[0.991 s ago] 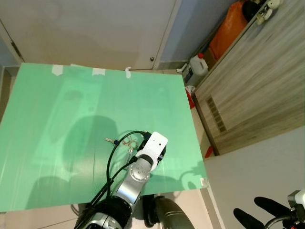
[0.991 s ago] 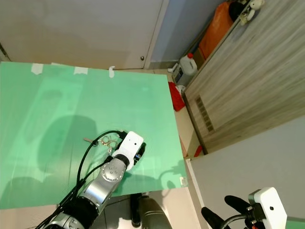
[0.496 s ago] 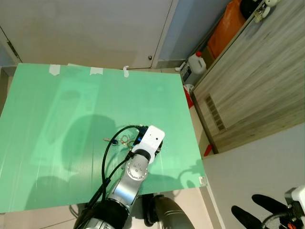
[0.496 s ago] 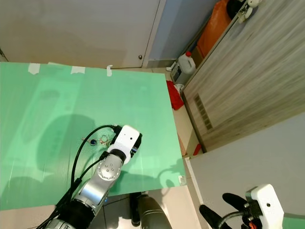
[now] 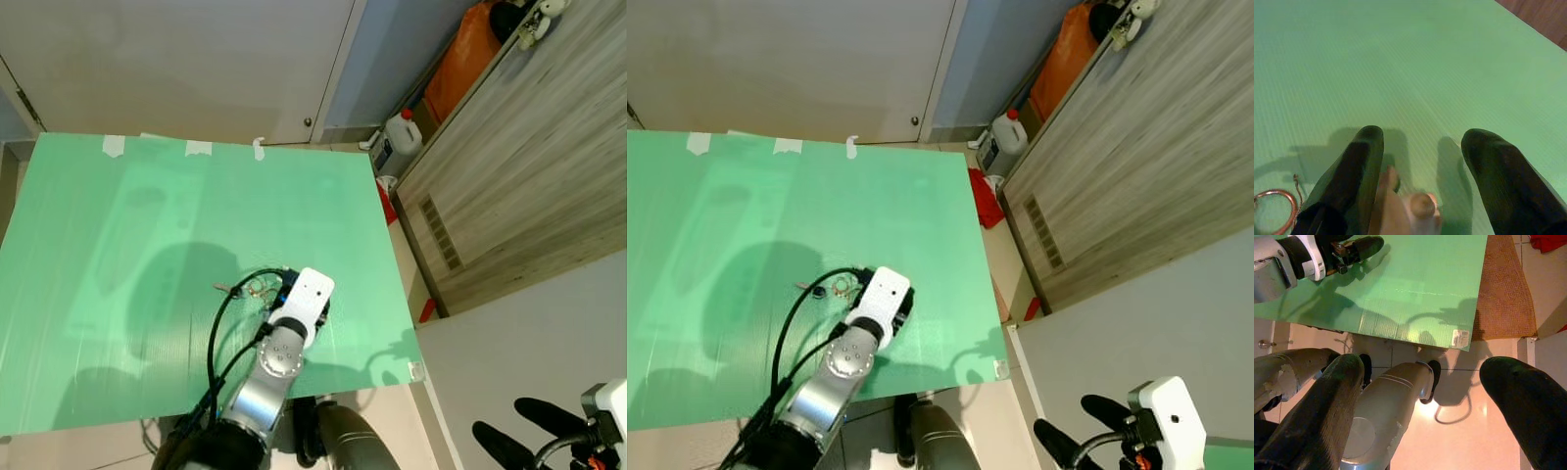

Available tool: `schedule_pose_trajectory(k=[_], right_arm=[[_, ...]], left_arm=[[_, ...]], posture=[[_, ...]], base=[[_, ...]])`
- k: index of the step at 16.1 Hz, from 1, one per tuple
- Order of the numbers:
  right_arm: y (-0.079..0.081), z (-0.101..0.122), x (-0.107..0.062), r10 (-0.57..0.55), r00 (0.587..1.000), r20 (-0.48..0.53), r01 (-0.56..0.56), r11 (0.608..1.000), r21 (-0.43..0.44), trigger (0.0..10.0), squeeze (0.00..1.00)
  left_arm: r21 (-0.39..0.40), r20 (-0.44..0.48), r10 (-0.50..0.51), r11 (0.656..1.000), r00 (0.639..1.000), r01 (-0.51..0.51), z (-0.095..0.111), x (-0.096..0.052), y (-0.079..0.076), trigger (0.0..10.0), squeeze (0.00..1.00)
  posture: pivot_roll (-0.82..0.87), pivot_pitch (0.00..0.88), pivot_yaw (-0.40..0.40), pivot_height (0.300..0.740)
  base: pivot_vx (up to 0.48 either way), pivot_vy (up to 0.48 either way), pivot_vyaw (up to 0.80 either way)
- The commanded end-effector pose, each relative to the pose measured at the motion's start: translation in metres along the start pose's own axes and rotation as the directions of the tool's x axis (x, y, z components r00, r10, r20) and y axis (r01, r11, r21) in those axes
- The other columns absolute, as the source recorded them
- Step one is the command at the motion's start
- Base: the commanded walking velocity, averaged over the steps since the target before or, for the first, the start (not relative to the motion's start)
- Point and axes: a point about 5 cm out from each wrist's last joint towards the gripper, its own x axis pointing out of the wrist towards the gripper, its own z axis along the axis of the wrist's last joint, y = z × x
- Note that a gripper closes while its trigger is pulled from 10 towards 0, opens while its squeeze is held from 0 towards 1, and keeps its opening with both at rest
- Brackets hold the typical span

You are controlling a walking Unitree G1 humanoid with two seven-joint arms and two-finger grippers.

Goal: Hang keys on a hook

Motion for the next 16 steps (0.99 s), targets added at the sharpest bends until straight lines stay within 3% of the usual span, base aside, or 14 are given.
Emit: schedule_pose_trajectory(k=[1, 2, 3, 4, 11, 13, 14, 16], right_arm=[[-0.001, -0.006, -0.003, -0.020, 0.999, -0.043, 0.020, 1.000, 0.014, 10.0, 0.00], [-0.001, -0.006, -0.003, -0.019, 0.999, -0.043, 0.020, 1.000, 0.015, 10.0, 0.00], [-0.001, -0.006, -0.003, -0.018, 0.999, -0.044, 0.019, 1.000, 0.016, 10.0, 0.00], [0.000, -0.006, -0.003, -0.016, 0.999, -0.046, 0.017, 1.000, 0.017, 10.0, 0.00], [0.002, -0.006, -0.004, -0.008, 0.999, -0.053, 0.009, 1.000, 0.015, 10.0, 0.00], [0.003, -0.006, -0.005, -0.006, 0.998, -0.056, 0.007, 1.000, 0.015, 10.0, 0.00], [0.004, -0.007, -0.005, -0.005, 0.998, -0.057, 0.006, 1.000, 0.014, 10.0, 0.00], [0.005, -0.007, -0.005, -0.004, 0.998, -0.060, 0.005, 1.000, 0.013, 10.0, 0.00]], left_arm=[[-0.011, -0.029, -0.036, 0.999, 0.999, 0.036, -0.003, -0.005, -0.017, 10.0, 0.00], [-0.007, -0.035, -0.036, 0.999, 0.999, 0.036, -0.004, -0.007, -0.020, 10.0, 0.00], [0.005, -0.036, -0.029, 1.000, 0.999, 0.029, -0.004, -0.009, -0.021, 4.5, 0.00], [0.001, -0.035, -0.024, 1.000, 0.999, 0.024, -0.005, -0.010, -0.021, 0.0, 0.00], [0.010, -0.041, 0.004, 1.000, 0.999, -0.004, -0.006, -0.012, -0.014, 0.0, 0.00], [0.068, -0.051, 0.031, 0.997, 0.998, -0.027, -0.008, -0.012, -0.012, 0.0, 0.00], [0.080, -0.037, 0.052, 0.996, 0.998, -0.049, -0.006, -0.013, -0.009, 10.0, 1.00], [0.078, -0.015, 0.070, 0.995, 0.997, -0.068, -0.002, -0.012, -0.005, 10.0, 1.00]], posture=[[-0.37, 0.286, -0.231, 0.736], [-0.36, 0.286, -0.230, 0.736], [-0.36, 0.289, -0.231, 0.736], [-0.36, 0.292, -0.234, 0.736], [-0.36, 0.295, -0.237, 0.736], [-0.36, 0.296, -0.238, 0.736], [-0.35, 0.296, -0.237, 0.736], [-0.35, 0.297, -0.237, 0.736]], base=[[0.000, 0.000, 0.00], [0.000, 0.000, 0.00], [0.000, 0.000, 0.00], [0.000, 0.000, 0.00], [0.000, 0.000, 0.00], [0.000, 0.000, 0.00], [0.000, 0.000, 0.00], [0.000, 0.000, 0.00]])
